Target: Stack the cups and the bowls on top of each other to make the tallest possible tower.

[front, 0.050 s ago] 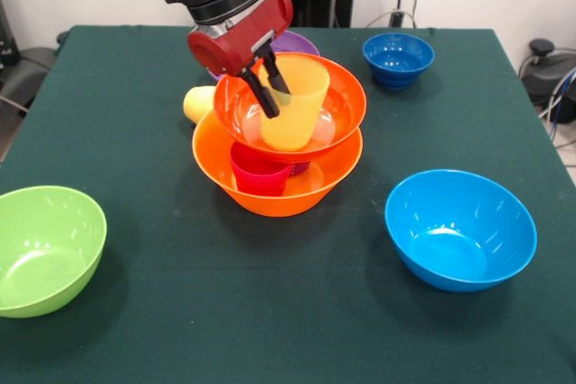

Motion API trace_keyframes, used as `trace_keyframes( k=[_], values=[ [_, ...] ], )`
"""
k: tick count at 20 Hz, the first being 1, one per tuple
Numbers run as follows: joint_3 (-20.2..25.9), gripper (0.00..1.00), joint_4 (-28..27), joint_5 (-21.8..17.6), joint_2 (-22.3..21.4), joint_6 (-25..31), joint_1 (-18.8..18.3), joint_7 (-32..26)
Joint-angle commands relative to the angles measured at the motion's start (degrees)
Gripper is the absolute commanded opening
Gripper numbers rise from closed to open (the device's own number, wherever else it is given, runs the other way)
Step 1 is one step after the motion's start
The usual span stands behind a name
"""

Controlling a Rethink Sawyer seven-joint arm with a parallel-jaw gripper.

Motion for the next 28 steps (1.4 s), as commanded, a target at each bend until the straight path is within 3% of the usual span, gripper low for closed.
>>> trace_keyframes(
  k=[1,7,28],
  values=[
    [10.49,1.0,2.36,4.44,-0.27,5.77,0.23,-11.04],
    [10.69,1.0,3.29,5.44,-1.21,6.89,0.31,-13.24],
    [8.93,1.0,2.64,4.91,-1.42,5.56,1.11,-11.03]
  ],
)
